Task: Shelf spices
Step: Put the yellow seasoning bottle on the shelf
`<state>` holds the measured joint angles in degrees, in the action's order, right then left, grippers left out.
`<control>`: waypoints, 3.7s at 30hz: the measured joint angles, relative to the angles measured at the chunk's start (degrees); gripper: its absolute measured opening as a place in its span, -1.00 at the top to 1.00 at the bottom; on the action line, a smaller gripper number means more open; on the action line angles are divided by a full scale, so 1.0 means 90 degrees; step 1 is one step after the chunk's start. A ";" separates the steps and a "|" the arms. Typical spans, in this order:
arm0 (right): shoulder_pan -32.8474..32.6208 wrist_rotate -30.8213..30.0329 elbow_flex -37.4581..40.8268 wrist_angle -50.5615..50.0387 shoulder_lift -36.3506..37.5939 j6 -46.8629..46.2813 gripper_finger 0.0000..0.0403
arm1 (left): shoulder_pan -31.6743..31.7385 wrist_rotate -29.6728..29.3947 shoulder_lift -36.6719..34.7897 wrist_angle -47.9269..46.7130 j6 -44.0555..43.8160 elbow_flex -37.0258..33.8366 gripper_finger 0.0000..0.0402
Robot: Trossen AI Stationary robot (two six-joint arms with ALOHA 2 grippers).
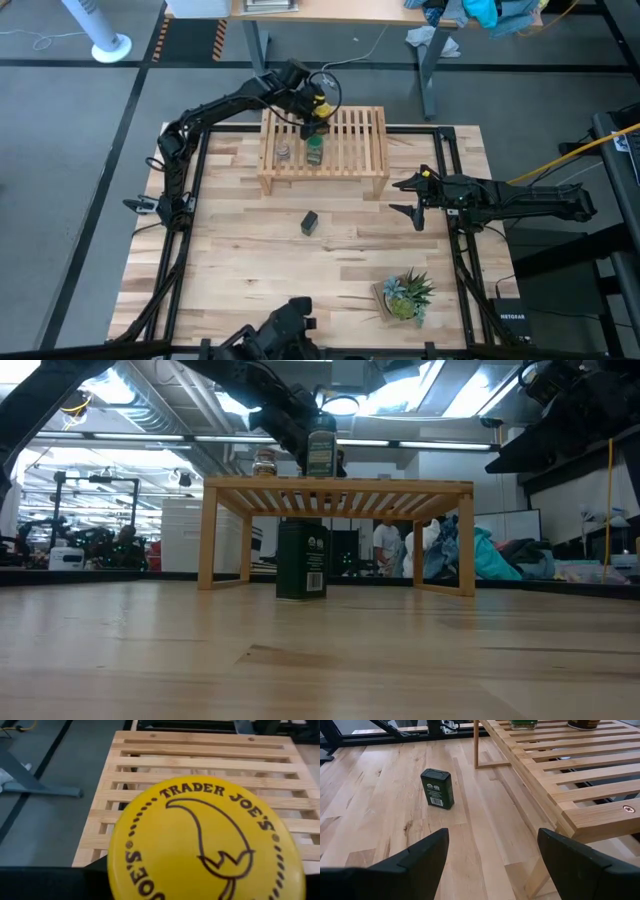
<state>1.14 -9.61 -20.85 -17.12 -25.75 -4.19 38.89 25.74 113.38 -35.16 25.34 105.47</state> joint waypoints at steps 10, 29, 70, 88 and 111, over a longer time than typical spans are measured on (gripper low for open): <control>0.0000 0.0001 -0.0001 -0.0038 0.0000 0.0000 -0.55 | -0.0099 -0.0112 0.0000 0.0040 0.0019 0.0002 0.02; 0.0000 0.0000 0.0001 -0.0124 -0.0001 -0.0001 -0.55 | -0.0097 -0.0143 0.0005 0.0199 0.0022 0.0000 0.02; -0.0001 0.0000 0.0001 -0.0330 0.0002 -0.0002 -0.55 | -0.0199 -0.0555 -0.0163 0.0129 -0.0288 0.0000 0.02; -0.0001 0.0000 0.0001 -0.0499 -0.0001 -0.0166 -0.55 | -0.0199 -0.0767 -0.0179 -0.0098 -0.0579 0.0002 0.02; -0.0001 0.0002 0.0001 -0.0639 0.0002 -0.0215 -0.55 | -0.0298 -0.0767 -0.0291 0.0167 -0.0306 0.0002 0.02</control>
<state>1.13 -9.58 -20.84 -22.87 -25.74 -6.13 36.21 18.83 110.76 -33.66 22.59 105.49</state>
